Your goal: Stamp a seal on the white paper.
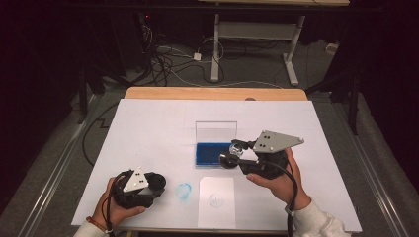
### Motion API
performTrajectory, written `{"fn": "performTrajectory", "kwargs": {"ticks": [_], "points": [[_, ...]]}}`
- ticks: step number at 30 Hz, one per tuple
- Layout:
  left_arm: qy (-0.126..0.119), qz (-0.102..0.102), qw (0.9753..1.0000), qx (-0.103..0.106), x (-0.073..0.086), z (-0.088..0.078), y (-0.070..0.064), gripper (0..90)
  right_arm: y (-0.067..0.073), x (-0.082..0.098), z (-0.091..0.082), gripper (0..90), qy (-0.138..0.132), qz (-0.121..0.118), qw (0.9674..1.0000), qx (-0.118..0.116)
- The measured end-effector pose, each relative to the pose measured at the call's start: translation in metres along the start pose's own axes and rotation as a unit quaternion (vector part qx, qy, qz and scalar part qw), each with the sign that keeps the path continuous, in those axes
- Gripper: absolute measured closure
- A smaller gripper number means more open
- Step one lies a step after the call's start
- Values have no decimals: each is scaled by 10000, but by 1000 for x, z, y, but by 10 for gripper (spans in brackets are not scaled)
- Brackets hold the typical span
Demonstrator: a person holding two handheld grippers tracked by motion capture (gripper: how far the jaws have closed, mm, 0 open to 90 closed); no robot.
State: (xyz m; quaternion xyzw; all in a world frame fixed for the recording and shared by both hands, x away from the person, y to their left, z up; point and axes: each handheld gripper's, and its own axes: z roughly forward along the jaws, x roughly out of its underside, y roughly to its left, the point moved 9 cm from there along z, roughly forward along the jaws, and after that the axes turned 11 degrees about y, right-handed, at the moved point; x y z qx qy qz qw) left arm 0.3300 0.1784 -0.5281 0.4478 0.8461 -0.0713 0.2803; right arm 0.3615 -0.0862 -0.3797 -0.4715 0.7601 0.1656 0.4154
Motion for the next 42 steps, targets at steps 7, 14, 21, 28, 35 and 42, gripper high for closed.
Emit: {"fn": "performTrajectory", "kwargs": {"ticks": [7, 14, 21, 28, 35, 42], "points": [[10, 7, 10000, 8, 0, 1, 0, 366, 16, 9, 9, 573, 181, -106, 9997, -158], [15, 3, 10000, 24, 0, 1, 0, 366, 30, 21, 20, 574, 377, -208, 9986, -291], [18, -2, 10000, 30, 0, 1, 0, 367, 40, 31, 29, 574, 561, -314, 9971, -405], [28, 6, 10000, 33, 0, 1, -1, 366, 47, 38, 36, 574, 670, -315, 9960, -496], [41, 1, 10000, 37, 1, 1, -1, 366, 53, 45, 42, 573, 819, -362, 9944, -560], [56, 13, 10000, 29, 1, 2, -1, 366, 63, 56, 52, 573, 1093, -451, 9906, -690]]}}
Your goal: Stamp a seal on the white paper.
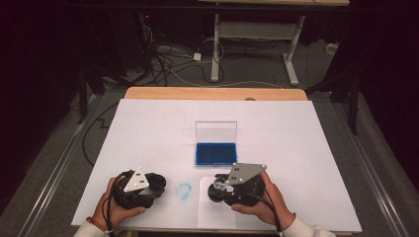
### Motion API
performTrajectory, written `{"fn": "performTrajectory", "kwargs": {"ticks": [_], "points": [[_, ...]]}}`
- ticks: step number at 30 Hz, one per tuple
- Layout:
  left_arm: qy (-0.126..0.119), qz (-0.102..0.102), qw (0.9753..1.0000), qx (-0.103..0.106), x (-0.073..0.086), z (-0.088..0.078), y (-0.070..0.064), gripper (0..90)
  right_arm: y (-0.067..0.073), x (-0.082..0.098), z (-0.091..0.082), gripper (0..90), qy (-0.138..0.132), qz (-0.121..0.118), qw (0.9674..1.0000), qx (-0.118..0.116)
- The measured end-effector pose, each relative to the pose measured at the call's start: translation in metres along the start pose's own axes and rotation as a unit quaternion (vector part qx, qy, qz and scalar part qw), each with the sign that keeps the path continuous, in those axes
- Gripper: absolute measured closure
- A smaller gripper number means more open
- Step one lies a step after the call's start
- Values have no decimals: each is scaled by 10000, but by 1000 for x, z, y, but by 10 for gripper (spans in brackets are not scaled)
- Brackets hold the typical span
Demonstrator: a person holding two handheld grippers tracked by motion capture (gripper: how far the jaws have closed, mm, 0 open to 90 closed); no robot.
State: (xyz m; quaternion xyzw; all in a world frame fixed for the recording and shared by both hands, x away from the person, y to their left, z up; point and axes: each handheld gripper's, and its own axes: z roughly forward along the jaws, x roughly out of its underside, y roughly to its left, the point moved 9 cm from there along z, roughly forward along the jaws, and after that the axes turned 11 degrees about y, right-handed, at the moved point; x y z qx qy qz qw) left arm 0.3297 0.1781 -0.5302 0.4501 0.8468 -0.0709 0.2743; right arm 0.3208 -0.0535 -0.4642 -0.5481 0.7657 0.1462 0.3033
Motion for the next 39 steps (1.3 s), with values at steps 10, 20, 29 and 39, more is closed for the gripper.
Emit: {"fn": "performTrajectory", "kwargs": {"ticks": [10, 20, 29, 39], "points": [[3, 7, 10000, 6, 0, 0, 0, 366, 6, 11, 18, 573, 414, -129, 9990, -99], [15, 3, 10000, 10, 1, 0, 0, 366, 5, 18, 29, 573, 585, -167, 9981, -42], [14, 13, 10000, 7, 1, 0, 0, 366, 4, 23, 37, 573, 669, -164, 9976, -31], [33, 20, 10000, 19, 1, 1, -1, 366, 6, 26, 40, 573, 721, -198, 9972, -75]]}}
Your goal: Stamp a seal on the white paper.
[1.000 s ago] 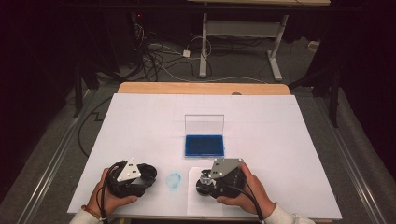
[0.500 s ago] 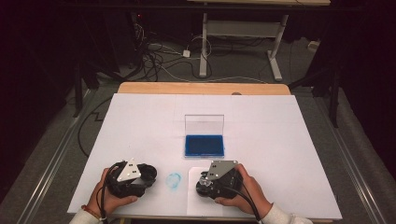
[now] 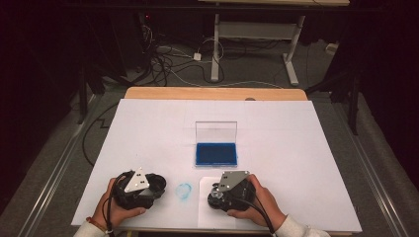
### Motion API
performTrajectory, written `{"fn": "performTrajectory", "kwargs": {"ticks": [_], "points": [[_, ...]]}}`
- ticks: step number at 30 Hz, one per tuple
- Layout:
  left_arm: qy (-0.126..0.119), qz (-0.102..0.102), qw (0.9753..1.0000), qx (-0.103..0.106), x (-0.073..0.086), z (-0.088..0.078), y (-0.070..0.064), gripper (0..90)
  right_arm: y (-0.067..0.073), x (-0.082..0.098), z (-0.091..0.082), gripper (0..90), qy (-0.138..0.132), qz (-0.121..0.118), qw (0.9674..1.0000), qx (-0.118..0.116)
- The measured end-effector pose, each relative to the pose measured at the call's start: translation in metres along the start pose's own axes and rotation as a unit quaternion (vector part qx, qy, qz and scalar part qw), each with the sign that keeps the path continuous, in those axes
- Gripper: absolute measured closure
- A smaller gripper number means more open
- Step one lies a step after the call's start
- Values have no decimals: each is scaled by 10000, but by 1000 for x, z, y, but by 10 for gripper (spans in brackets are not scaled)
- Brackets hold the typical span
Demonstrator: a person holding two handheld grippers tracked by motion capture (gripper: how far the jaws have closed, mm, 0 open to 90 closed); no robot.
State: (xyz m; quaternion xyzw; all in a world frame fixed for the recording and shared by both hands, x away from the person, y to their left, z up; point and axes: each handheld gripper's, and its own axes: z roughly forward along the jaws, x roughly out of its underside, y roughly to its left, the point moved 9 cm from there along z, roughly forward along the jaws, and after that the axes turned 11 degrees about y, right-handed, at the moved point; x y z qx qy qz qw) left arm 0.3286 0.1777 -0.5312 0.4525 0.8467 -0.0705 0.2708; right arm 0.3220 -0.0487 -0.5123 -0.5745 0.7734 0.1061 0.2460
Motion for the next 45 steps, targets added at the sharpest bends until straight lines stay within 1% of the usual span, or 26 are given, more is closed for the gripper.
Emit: {"fn": "performTrajectory", "kwargs": {"ticks": [11, 12, 14, 16, 18, 21, 29, 31, 32, 34, 43, 45], "points": [[17, 20, 10000, 22, 0, 1, -1, 366, 3, -1, 1, 573, 55, -103, 9999, 110], [19, 22, 10000, 22, 0, 1, -1, 366, 3, -1, 0, 573, 92, -104, 9998, 133], [24, 27, 10000, 26, 0, 1, -1, 366, 3, -1, 0, 573, 90, -134, 9998, 137], [25, 26, 10000, 28, 0, 1, -1, 366, 3, 0, 0, 573, 128, -213, 9996, 156], [19, 26, 10000, 25, 0, 1, -1, 366, 4, 0, 0, 573, 139, -173, 9997, 137], [20, 34, 10000, 27, 0, 1, -2, 366, 2, 1, 0, 573, 116, -174, 9997, 90], [12, 24, 10000, 29, 1, 0, -1, 366, 2, 2, -1, 573, 161, -194, 9996, 89], [25, 28, 10000, 29, 1, 1, -1, 366, 3, 1, 0, 573, 176, -185, 9996, 134], [37, 38, 10000, 27, 1, 1, -1, 366, 3, 1, 0, 573, 198, -253, 9993, 174], [46, 43, 10000, 38, 0, 2, -2, 366, 4, 0, 0, 573, 219, -251, 9992, 216], [49, 26, 10000, 37, 0, 2, -2, 366, 3, 1, 1, 573, 183, -225, 9995, 159], [47, 24, 10000, 47, 0, 2, -2, 366, 3, 0, 1, 574, 195, -230, 9994, 182]]}}
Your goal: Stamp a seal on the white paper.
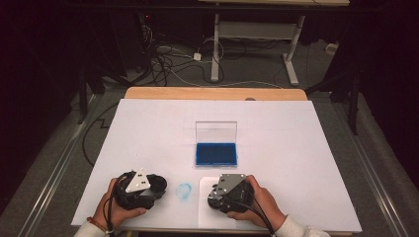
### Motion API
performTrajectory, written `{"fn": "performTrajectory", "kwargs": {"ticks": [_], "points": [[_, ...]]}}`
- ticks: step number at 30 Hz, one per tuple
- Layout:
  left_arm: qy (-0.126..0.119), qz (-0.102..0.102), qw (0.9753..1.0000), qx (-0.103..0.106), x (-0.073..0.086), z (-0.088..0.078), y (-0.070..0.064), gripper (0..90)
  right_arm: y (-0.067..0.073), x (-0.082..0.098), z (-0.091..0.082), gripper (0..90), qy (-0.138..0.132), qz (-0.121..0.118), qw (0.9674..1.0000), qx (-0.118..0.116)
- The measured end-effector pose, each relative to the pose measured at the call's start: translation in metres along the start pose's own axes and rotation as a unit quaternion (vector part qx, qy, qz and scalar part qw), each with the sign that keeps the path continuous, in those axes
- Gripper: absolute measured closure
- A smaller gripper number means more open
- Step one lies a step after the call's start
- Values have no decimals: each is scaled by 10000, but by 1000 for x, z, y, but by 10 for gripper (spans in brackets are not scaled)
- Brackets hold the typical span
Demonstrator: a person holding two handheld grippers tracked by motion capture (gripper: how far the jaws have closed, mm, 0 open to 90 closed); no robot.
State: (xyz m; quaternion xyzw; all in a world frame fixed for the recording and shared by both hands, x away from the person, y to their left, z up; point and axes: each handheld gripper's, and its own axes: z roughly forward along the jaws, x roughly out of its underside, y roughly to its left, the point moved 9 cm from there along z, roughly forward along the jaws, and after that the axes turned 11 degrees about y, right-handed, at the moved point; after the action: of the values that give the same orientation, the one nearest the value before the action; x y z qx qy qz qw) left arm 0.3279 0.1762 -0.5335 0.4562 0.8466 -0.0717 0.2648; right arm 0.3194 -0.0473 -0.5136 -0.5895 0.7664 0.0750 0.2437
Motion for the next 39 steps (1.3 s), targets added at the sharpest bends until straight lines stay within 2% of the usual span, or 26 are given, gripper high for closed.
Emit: {"fn": "performTrajectory", "kwargs": {"ticks": [8, 10, 16, 24, 39], "points": [[7, 6, 10000, -12, -1, 0, 0, 366, 0, -2, 1, 573, -39, 110, 9999, -19], [15, 9, 10000, -11, -1, 0, 0, 366, -1, -1, 1, 573, -13, 47, 10000, -15], [4, -2, 10000, -1, 0, 0, 0, 366, 1, 1, 0, 573, -2, 49, 10000, 72], [-8, -2, 10000, -5, 1, -1, 0, 366, -2, 2, 0, 574, -61, 180, 9998, -61], [36, 21, 10000, 7, 0, 1, -1, 366, 2, 0, 1, 573, 41, 62, 9999, 108]]}}
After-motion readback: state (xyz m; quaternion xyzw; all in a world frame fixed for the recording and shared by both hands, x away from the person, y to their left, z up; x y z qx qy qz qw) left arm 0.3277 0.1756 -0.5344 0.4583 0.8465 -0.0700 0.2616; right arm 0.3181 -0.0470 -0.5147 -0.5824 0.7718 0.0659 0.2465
